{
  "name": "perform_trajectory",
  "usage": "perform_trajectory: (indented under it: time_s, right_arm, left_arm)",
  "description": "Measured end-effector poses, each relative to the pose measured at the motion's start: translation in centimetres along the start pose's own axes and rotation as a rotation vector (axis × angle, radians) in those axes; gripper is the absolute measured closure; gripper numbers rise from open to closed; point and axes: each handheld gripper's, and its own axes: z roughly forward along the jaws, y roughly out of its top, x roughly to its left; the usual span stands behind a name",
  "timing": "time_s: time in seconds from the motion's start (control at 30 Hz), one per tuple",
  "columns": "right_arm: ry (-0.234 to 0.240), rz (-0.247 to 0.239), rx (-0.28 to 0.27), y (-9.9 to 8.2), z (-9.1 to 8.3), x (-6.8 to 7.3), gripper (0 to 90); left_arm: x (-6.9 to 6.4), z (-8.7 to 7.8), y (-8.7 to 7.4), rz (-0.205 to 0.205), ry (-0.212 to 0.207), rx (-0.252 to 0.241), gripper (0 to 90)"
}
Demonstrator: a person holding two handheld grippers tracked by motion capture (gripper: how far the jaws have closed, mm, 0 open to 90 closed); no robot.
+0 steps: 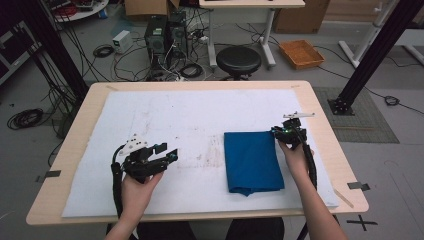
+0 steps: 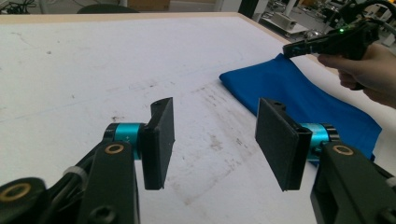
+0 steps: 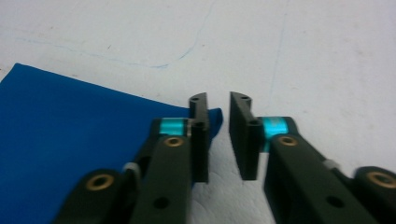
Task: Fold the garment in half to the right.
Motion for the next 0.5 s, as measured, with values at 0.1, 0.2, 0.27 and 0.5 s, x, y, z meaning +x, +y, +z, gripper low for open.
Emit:
perform_trajectory:
  time_s: [0.1,0.2,0.27,0.5]
  right_arm:
    - [0.005,0.007,-0.038,-0.3,-1.1,-0.4,67.6]
    - [0.024,0.013,-0.087,-0.6,-2.9,-0.8,60.0]
    - [0.035,0.010,-0.113,-1.0,-4.1,-1.1,55.1]
    - [0.076,0.013,-0.192,-2.1,-7.9,-1.7,47.9]
  left_arm:
    - [0.4,-0.2,0.2,0.011,0.007,-0.010,45.8]
    - [1.0,-0.6,0.6,0.033,0.014,-0.023,44.0]
    - [1.5,-0.9,0.9,0.045,0.021,-0.032,42.2]
    - [3.2,-2.0,1.6,0.115,0.084,-0.047,37.5]
